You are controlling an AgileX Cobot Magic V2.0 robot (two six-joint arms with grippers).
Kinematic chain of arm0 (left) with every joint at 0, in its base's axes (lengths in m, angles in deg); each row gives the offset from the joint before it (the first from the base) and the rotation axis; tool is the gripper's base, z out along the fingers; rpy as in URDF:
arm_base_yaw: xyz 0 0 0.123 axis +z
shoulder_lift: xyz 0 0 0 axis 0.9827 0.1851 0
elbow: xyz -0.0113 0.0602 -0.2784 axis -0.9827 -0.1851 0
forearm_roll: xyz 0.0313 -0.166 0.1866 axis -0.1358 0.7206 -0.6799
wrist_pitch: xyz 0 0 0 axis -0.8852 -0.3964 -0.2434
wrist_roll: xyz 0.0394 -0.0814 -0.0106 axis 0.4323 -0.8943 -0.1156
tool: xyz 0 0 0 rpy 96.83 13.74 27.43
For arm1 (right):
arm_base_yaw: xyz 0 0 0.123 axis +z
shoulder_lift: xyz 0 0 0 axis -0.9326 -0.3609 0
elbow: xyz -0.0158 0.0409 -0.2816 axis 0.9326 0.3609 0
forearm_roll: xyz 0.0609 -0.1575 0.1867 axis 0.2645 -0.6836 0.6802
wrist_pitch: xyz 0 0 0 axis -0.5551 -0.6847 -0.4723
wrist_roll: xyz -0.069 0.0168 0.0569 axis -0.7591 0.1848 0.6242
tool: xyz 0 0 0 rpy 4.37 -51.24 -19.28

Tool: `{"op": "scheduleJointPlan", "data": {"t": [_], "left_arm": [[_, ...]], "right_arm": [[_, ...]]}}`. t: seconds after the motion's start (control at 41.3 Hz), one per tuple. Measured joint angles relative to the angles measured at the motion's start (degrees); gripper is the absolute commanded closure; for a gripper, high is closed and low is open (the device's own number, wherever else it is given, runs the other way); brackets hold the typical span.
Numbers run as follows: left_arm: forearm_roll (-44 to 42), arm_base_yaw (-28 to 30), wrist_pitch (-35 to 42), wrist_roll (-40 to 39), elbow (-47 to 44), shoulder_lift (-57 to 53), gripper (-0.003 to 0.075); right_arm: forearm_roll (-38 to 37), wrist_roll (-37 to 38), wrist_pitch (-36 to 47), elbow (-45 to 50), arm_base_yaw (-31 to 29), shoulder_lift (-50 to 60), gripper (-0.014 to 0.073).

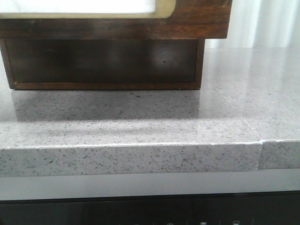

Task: Put scissors in drawer with both arms

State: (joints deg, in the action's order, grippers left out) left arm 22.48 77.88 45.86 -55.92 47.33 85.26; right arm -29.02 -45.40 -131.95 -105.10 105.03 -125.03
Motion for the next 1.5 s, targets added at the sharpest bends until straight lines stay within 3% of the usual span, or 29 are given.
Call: {"op": "scheduleJointPlan", "data": {"t": [1.502], "left_arm": [[-0.09, 0.10, 0.71, -3.41, 0.00, 0.00, 0.0741]], "right_arm": [[0.00, 0.00, 0.00, 0.00, 0.00, 0.00, 0.0662]]}}
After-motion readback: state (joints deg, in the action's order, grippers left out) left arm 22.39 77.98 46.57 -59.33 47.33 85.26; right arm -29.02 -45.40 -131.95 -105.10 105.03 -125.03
